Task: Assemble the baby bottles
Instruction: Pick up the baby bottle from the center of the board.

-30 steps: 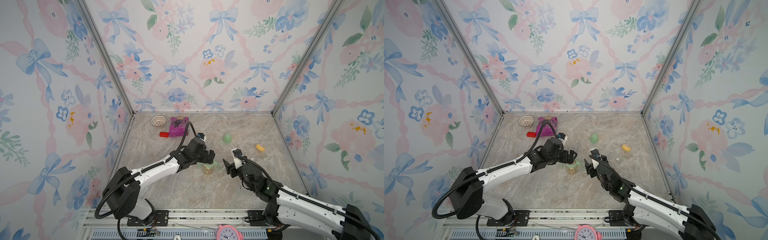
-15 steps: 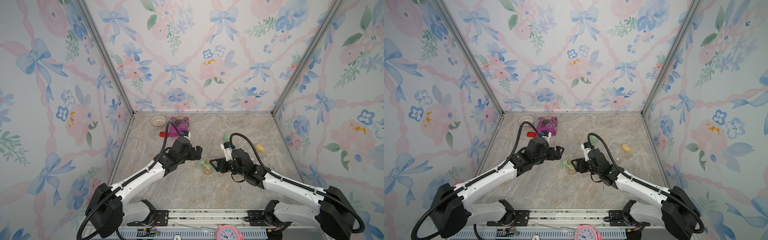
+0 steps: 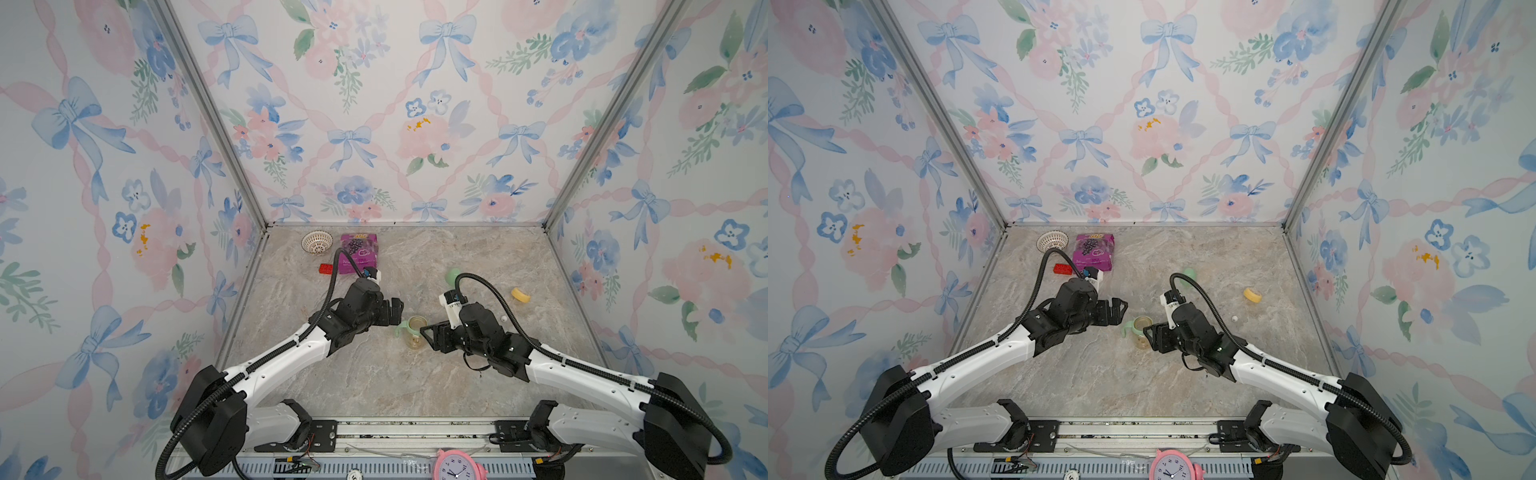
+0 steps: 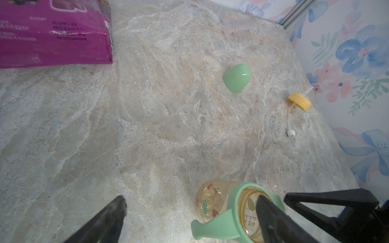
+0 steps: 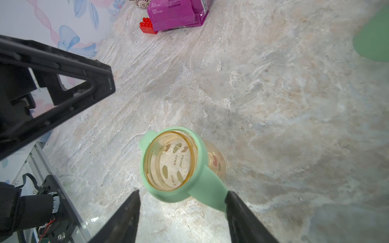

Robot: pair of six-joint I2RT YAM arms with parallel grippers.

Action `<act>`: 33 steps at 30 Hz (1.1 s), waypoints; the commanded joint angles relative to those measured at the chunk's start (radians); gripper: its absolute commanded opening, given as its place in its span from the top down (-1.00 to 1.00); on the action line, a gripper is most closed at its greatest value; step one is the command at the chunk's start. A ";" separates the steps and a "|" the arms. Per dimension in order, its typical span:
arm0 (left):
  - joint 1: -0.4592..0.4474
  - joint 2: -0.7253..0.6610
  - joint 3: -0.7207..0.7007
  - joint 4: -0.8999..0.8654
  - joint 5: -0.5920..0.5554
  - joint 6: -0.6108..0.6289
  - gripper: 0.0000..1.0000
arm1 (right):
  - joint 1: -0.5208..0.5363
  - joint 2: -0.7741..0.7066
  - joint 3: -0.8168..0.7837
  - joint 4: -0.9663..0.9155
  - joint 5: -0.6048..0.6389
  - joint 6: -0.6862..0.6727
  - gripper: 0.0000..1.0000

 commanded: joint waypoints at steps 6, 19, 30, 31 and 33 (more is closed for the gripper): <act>0.006 -0.007 -0.014 0.008 0.011 -0.004 -0.96 | 0.049 0.036 0.008 -0.061 0.082 -0.088 -0.33; 0.007 -0.025 -0.027 0.008 0.000 0.015 -0.96 | 0.080 -0.080 0.020 -0.140 0.133 -0.103 -0.51; 0.018 -0.408 -0.244 0.022 -0.082 0.008 -0.96 | 0.031 0.198 0.534 -0.758 -0.146 -0.550 -0.97; 0.017 -0.435 -0.254 0.020 -0.084 0.013 -0.96 | 0.032 0.246 0.563 -0.771 -0.153 -0.576 -0.93; 0.017 -0.494 -0.272 0.006 -0.095 0.013 -0.96 | 0.033 0.328 0.610 -0.786 -0.130 -0.617 -0.93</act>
